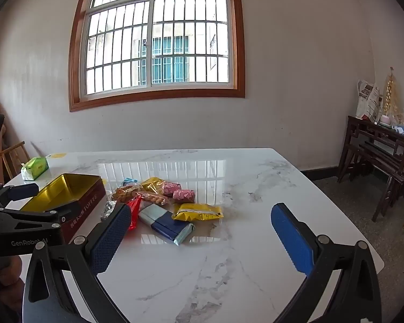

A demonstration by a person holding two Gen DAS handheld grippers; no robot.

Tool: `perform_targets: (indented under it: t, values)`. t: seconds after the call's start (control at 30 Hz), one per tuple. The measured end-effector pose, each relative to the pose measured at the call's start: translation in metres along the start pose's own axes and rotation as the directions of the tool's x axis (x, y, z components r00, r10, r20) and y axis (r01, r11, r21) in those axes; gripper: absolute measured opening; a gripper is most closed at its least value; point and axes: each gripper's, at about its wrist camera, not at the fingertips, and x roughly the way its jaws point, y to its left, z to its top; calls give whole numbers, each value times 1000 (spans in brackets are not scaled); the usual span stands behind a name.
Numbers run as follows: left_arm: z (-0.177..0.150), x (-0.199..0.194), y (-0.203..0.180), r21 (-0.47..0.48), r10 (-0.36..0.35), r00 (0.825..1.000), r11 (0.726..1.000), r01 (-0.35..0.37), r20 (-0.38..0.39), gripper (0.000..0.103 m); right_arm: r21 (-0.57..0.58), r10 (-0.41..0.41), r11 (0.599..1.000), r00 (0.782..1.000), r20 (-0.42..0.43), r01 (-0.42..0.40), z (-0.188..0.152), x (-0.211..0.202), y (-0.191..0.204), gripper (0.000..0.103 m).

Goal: Organize snacks
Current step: 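Move the left gripper toward the snack pile beside the gold tin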

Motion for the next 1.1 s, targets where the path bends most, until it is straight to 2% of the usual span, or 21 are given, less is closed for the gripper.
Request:
perform_targets:
  t: [0.1, 0.13, 0.23, 0.73, 1.1]
  values:
    - [-1, 1, 1, 2, 0, 1000, 1000, 0, -9, 99, -4, 9, 1000, 1000, -1, -9, -1, 1, 2, 103]
    - [-4, -5, -2, 21, 12, 1000, 1000, -12, 19, 99, -5, 11, 1000, 1000, -3, -11, -1, 1, 4, 103]
    - [-2, 2, -9, 35, 22, 1000, 999, -21, -20, 99, -3, 16, 1000, 1000, -10, -16, -1, 0, 1, 103]
    - [-10, 14, -10, 42, 6, 998, 999, -3, -70, 99, 20, 43, 999, 998, -47, -42, -12, 9, 0, 103]
    - [-15, 36, -6, 18, -60, 984, 998, 64, -168, 99, 65, 86, 995, 988, -130, -78, -26, 31, -10, 103]
